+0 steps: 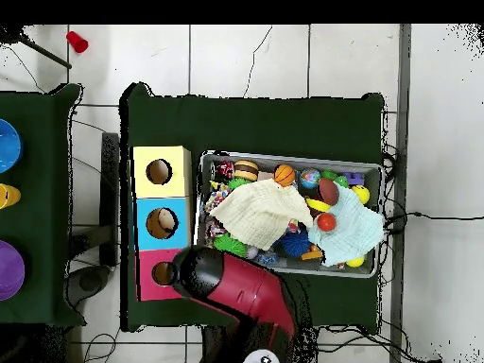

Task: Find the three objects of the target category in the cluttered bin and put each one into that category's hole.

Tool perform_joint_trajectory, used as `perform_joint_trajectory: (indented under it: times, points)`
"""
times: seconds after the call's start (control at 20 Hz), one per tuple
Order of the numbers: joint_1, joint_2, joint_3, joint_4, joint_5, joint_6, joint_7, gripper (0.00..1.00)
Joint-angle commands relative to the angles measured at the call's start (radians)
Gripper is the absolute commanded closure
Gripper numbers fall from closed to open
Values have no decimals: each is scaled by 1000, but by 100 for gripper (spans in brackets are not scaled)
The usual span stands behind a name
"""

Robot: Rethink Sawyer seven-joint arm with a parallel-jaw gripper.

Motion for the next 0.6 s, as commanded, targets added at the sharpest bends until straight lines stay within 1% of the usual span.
perform_joint_trajectory:
  times: [0.05, 0.15, 0.2, 0.3, 0.4, 0.45, 0.5, 0.6]
  points:
    - [45, 11, -1, 215, 68, -119, 319, 100]
    - [80, 0, -8, 253, 94, -128, 347, 100]
    - [92, 1, -9, 260, 107, -132, 359, 100]
    - [142, -15, -15, 286, 137, -131, 397, 100]
    - [186, 12, -40, 222, 158, -77, 442, 100]
    - [216, 10, -42, 217, 174, -64, 470, 100]
    - [231, 31, -45, 177, 185, -35, 492, 100]
    - [276, 35, -41, 158, 214, -14, 540, 100]
